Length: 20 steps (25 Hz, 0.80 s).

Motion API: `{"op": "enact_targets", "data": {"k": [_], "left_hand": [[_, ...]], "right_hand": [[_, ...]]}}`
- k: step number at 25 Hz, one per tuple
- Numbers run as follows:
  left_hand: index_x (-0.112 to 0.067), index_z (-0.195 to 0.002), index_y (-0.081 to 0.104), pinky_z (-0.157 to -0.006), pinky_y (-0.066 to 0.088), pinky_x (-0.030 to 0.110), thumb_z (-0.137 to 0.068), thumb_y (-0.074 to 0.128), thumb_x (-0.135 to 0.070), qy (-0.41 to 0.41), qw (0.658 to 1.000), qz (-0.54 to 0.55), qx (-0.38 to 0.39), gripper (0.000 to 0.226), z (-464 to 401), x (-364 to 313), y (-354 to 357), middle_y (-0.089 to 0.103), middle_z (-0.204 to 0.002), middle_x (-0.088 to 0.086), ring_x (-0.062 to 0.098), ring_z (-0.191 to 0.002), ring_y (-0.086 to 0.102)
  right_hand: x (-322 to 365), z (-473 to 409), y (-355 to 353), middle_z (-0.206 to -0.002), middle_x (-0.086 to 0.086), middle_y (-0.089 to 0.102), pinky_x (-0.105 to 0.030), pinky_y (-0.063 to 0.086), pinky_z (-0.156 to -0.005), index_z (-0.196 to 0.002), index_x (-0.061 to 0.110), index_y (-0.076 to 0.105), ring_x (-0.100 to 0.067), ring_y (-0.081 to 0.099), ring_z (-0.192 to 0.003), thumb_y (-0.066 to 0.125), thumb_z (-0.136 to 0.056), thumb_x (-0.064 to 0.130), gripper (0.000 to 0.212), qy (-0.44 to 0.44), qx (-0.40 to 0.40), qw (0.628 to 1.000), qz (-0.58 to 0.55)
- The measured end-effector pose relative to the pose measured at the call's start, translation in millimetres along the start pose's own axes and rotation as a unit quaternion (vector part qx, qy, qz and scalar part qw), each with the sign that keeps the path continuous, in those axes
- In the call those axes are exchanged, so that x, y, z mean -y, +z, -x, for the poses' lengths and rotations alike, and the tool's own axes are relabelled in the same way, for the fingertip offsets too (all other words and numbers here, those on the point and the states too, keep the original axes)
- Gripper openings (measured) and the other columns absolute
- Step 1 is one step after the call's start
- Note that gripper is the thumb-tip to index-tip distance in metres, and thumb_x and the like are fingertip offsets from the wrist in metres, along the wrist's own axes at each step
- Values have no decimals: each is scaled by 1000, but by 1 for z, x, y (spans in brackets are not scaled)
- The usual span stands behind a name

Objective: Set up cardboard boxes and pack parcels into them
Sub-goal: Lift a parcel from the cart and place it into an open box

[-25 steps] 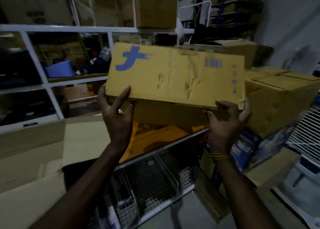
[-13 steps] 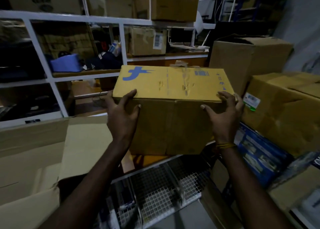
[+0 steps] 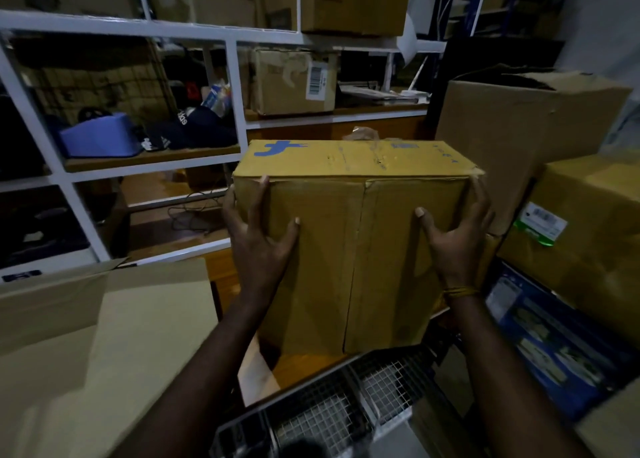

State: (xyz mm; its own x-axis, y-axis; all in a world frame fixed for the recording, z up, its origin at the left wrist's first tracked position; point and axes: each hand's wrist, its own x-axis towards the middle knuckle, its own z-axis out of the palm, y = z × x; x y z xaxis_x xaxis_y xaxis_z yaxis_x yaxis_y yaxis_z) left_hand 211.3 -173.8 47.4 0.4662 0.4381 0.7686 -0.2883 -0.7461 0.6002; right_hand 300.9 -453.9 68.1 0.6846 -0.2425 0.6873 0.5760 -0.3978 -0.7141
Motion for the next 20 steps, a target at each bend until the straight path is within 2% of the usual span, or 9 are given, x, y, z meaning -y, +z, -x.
{"op": "enact_targets", "data": {"k": [2, 4, 7, 11, 15, 18, 20], "left_hand": [[-38, -153, 24, -104, 42, 40, -84, 72, -48, -26, 999, 16, 9, 85, 15, 17, 11, 18, -158, 15, 30, -145, 27], [-49, -153, 17, -102, 43, 40, -82, 68, -55, -62, 997, 24, 29, 87, 33, 31, 21, 17, -159, 15, 33, -144, 29], [-57, -151, 11, -98, 45, 44, -79, 62, -65, -127, 989, -6, 69, 89, 72, 50, 33, 16, -159, 15, 39, -142, 31], [-52, -154, 12, -99, 49, 60, -81, 67, -60, -181, 976, -44, 111, 92, 124, 74, 40, 11, -162, 8, 39, -142, 30], [-55, -152, 12, -101, 45, 61, -83, 75, -45, -232, 965, -86, 91, 94, 123, 60, 52, 14, -161, 9, 39, -142, 31], [-60, -149, 20, -107, 37, 61, -83, 72, -52, -237, 960, -132, 69, 84, 108, 46, 63, 17, -160, 8, 37, -143, 29], [-55, -146, 33, -110, 32, 61, -84, 68, -56, -246, 953, -166, 61, 72, 98, 39, 69, 20, -159, 8, 35, -143, 29]], "right_hand": [[-17, 7, 12, -157, -12, 27, -26, 28, -108, -155, 19, 23, -22, 29, -143, 80, -79, 38, 97, 17, 15, 1000, -8], [-37, 15, 24, -160, -9, 23, -30, 28, -110, -157, 22, 16, -24, 28, -145, 77, -78, 45, 102, 47, 28, 998, -16], [-73, 36, 34, -162, -3, 19, -47, 34, -113, -157, 39, 6, -25, 29, -145, 76, -76, 51, 107, 96, 58, 993, -25], [-111, 79, 40, -163, -5, 18, -64, 36, -109, -149, 57, -6, -33, 30, -145, 80, -67, 55, 119, 210, 109, 971, -10], [-113, 78, 47, -161, -8, 22, -61, 37, -108, -150, 56, -8, -34, 30, -143, 78, -70, 58, 117, 218, 110, 970, 21], [-108, 46, 53, -156, -9, 31, -61, 37, -107, -152, 53, -1, -37, 36, -138, 64, -71, 79, 107, 197, 103, 973, 66], [-111, 24, 58, -149, -14, 38, -60, 37, -105, -152, 50, 8, -41, 41, -132, 58, -72, 80, 99, 187, 124, 967, 124]]}}
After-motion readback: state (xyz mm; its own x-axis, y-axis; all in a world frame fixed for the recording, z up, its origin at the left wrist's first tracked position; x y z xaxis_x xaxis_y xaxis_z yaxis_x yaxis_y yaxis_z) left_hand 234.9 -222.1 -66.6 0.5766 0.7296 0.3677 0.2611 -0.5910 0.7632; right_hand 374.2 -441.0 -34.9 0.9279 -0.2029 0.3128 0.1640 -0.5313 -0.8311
